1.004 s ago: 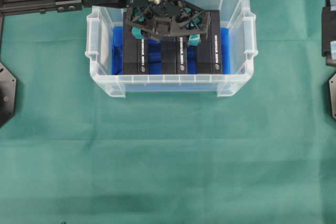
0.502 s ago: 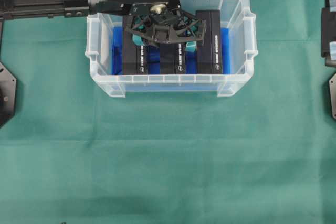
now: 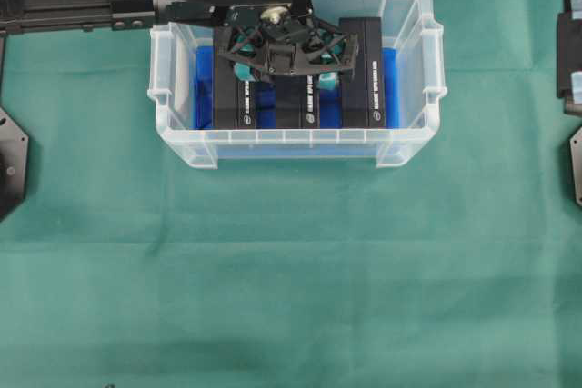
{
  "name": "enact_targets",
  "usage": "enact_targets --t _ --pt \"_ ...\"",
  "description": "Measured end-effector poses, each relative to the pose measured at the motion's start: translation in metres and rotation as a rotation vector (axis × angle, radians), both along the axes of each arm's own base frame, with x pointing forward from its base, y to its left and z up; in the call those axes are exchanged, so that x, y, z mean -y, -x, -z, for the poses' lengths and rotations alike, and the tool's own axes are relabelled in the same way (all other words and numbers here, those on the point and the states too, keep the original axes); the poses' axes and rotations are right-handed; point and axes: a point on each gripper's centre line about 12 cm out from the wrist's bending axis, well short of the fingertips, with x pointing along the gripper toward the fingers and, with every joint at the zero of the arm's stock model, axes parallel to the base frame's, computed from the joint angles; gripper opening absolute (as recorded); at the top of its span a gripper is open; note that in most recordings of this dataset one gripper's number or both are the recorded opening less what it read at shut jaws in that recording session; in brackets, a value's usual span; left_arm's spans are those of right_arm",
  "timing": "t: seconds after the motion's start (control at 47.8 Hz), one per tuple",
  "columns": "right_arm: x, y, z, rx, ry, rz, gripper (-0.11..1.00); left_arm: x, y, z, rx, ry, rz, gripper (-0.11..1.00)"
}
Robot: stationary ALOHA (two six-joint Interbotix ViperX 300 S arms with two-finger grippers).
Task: Take the box out of the case with the left arm.
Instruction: 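Lower the left gripper around the middle black box and close it, then lift the middle black box up out of the case with the left gripper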
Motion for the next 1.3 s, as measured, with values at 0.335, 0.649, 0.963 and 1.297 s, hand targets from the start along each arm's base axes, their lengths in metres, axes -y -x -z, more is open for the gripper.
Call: enact_targets --t 0.335,0.649,0.963,1.297 --pt "0.000 0.001 -0.001 0.006 0.000 -0.001 -0.01 0.000 0.000 0.000 0.001 0.004 -0.021 0.62" --pt "0.000 0.002 -0.001 0.006 -0.001 0.000 -0.01 0.000 0.001 -0.001 -0.006 0.009 -0.023 0.62" --pt "0.000 0.002 -0.001 0.008 0.000 0.000 -0.01 0.007 0.003 -0.029 -0.054 0.032 -0.014 0.62" --pt "0.000 0.002 -0.001 0.006 0.000 0.000 -0.01 0.015 -0.001 -0.068 -0.054 0.032 0.004 0.62"
